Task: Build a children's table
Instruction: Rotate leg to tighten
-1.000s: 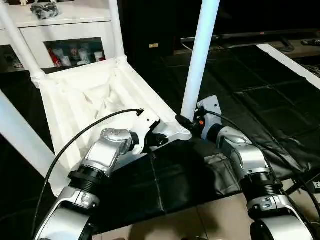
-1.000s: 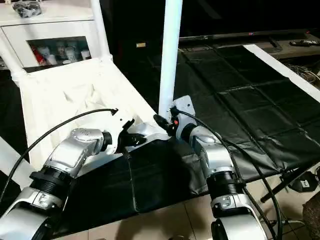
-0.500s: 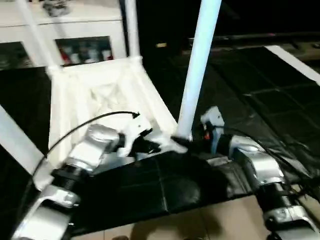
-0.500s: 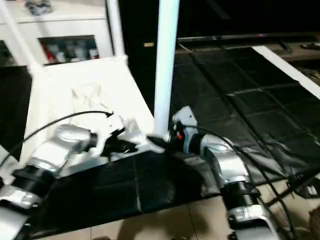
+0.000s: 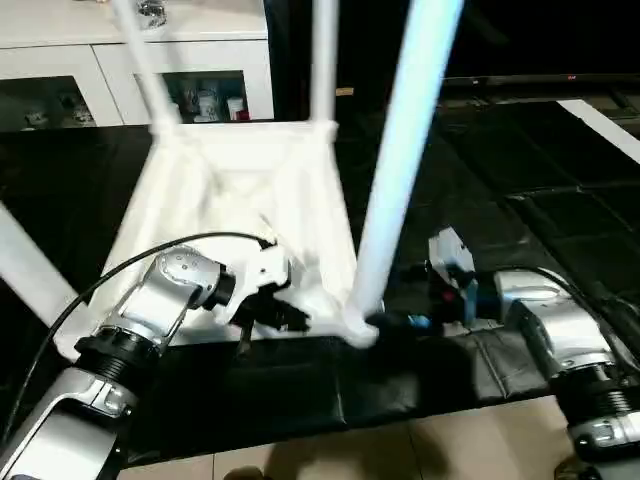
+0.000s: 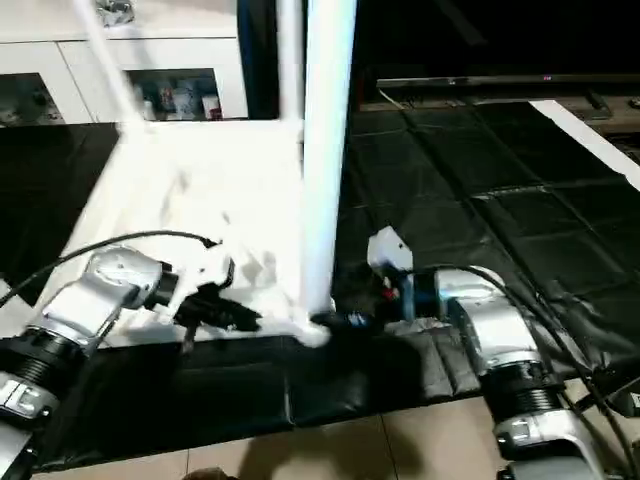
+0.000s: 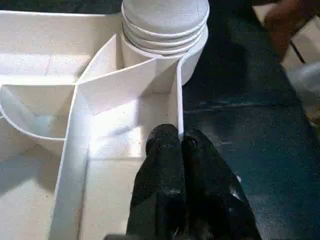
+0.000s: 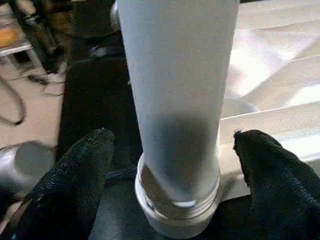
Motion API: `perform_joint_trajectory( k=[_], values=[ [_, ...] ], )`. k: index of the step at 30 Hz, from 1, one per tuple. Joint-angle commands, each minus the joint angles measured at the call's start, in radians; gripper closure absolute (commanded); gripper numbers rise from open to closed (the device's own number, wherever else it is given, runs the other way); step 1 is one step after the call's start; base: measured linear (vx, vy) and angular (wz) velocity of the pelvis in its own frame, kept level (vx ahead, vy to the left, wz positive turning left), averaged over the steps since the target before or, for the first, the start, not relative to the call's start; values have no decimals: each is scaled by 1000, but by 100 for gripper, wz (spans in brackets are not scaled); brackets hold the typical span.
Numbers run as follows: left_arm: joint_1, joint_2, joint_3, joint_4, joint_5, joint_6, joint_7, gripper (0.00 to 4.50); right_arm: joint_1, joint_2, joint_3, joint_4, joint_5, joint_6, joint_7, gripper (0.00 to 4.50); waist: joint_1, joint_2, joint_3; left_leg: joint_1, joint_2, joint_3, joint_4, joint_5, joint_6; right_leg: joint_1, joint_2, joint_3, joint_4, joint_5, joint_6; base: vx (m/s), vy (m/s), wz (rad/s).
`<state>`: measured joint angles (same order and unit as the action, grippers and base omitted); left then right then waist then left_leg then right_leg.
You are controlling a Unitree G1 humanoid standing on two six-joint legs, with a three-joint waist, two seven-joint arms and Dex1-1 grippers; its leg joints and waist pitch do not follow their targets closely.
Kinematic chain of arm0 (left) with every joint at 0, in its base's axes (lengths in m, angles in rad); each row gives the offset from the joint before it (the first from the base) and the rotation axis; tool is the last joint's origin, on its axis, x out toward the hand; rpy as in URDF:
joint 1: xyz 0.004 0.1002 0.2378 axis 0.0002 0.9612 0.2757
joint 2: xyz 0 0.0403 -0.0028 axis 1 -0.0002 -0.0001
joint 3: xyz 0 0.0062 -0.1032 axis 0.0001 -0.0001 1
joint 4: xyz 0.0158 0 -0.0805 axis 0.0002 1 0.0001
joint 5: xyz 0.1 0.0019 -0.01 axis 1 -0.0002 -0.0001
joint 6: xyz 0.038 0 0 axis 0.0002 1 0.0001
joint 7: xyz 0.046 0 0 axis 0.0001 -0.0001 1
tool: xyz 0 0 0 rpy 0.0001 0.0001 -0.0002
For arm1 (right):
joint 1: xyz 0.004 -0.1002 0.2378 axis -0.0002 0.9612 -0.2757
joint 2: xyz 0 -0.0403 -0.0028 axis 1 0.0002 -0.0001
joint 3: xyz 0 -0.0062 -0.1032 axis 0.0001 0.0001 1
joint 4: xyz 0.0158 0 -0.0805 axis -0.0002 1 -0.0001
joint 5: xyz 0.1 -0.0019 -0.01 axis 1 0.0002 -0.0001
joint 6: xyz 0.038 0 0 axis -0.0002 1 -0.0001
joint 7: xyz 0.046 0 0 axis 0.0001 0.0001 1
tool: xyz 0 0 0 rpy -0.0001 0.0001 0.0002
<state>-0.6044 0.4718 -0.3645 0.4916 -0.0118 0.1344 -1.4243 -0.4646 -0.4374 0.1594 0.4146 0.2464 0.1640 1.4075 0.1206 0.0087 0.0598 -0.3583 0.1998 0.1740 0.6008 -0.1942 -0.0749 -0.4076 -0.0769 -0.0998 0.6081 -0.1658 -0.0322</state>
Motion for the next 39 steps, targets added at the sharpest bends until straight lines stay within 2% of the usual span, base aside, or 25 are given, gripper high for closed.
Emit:
perform_joint_trajectory(
  k=[1, 6, 11, 21, 27, 29, 32, 34, 35, 36, 38, 39],
  values=[
    [-24, -7, -23, -19, -26, -35, -57, 450, -16, -7, 11, 3, 14, 1, 32, 66, -4, -4, -75, 5, 36, -5, -67, -155, 63, 60, -75, 56, -75, -272, -193, 0, 0, 0],
    [-31, -5, -32, -4, -20, -62, -82, 450, -37, -19, 42, 25, 8, 3, 91, 123, -5, -7, -75, 3, 36, -5, -66, -147, 62, 60, -74, 56, -73, -273, -191, 0, 0, 0],
    [-36, -3, -34, 9, -14, -76, -89, 450, -52, -20, 50, 40, 6, 7, 113, 144, -6, -8, -76, 4, 36, -5, -66, -143, 64, 60, -73, 56, -72, -270, -192, 0, 0, 0],
    [-36, -3, -35, 31, -7, -100, -94, 450, -58, -9, 66, 52, 18, 30, 157, 238, -6, -11, -76, 3, 36, -5, -65, -135, 64, 60, -74, 55, -73, -284, -184, 0, 0, 0],
    [-40, -6, -34, 45, -5, -106, -90, 450, -46, -5, 66, 42, 24, 38, 161, 253, -5, -7, -77, 4, 36, -5, -64, -134, 64, 60, -73, 55, -72, -272, -189, 0, 0, 0],
    [-40, -8, -33, 48, -6, -105, -88, 450, -41, -4, 64, 38, 25, 41, 161, 254, -5, -9, -77, 4, 35, -4, -64, -136, 63, 60, -73, 55, -72, -271, -189, 0, 0, 0],
    [-41, -16, -25, 53, -10, -92, -75, 450, -23, 1, 57, 18, 37, 56, 154, 254, -3, -3, -78, 5, 36, -5, -65, -135, 62, 60, -73, 55, -71, -261, -192, 0, 0, 0],
    [-42, -22, -20, 57, -13, -81, -64, 450, -13, 4, 53, 7, 42, 63, 147, 254, -2, -3, -78, 6, 37, -5, -65, -138, 62, 60, -72, 55, -71, -255, -195, 0, 0, 0],
    [-43, -30, -10, 58, -16, -58, -42, 450, -2, 13, 43, -2, 49, 76, 120, 254, 0, -1, -78, 6, 36, -6, -65, -142, 59, 60, -72, 55, -71, -257, -196, 0, 0, 0],
    [-45, -37, -1, 60, -18, -39, -21, 450, 6, 21, 35, -7, 54, 84, 98, 254, 0, -2, -77, 6, 37, -5, -65, -146, 58, 59, -73, 55, -73, -261, -196, 0, 0, 0],
    [-41, -53, 29, 47, -29, 9, 38, 450, 22, 56, 12, -14, 39, 98, -19, 254, 1, 5, -75, 7, 36, -6, -67, -162, 46, 58, -73, 54, -77, -288, -192, 0, 0, 0],
    [-37, -61, 43, 34, -35, 33, 70, 450, 29, 77, 1, -20, 33, 107, -76, 254, -3, 0, -72, 8, 33, -7, -69, -185, 35, 60, -73, 52, -82, -333, -176, 0, 0, 0]
  ],
)
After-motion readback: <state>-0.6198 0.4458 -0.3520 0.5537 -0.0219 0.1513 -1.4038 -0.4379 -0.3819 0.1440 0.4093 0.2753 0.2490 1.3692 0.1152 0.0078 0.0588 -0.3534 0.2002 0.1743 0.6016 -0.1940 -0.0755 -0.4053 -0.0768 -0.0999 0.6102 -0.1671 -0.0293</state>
